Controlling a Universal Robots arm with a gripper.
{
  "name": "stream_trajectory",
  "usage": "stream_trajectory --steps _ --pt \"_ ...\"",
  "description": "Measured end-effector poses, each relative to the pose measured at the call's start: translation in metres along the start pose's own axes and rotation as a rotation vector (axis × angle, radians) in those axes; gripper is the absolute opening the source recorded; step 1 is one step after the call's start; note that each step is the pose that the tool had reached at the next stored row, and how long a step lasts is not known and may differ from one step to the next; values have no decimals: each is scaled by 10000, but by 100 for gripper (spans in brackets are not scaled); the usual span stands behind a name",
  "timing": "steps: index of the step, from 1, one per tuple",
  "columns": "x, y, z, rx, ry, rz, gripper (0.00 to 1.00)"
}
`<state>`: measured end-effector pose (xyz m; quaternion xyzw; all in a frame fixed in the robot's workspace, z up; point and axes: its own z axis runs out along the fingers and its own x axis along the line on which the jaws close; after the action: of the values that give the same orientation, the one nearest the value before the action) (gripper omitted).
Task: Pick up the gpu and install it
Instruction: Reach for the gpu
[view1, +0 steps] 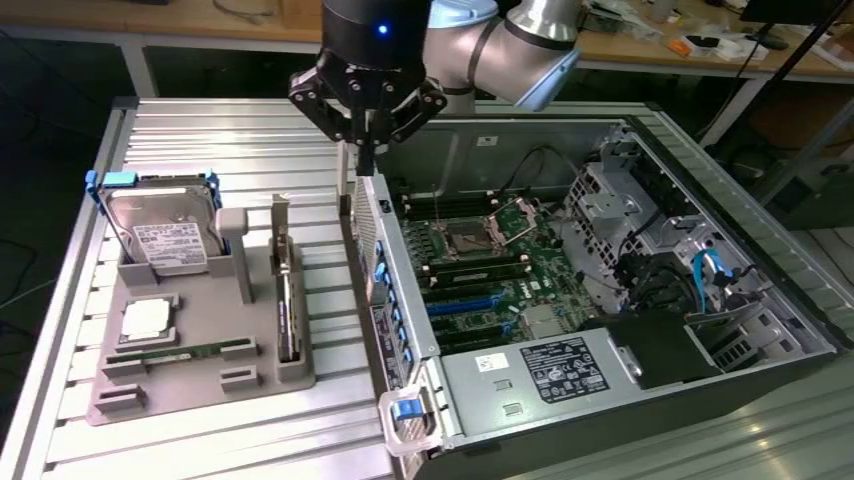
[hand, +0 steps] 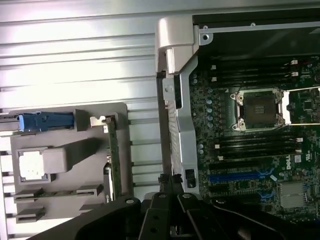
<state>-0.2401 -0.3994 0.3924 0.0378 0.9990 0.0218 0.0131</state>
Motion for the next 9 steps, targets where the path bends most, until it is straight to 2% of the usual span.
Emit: stream_trajectory --steps 9 --pt "361 -28 -3 -1 -1 1 11"
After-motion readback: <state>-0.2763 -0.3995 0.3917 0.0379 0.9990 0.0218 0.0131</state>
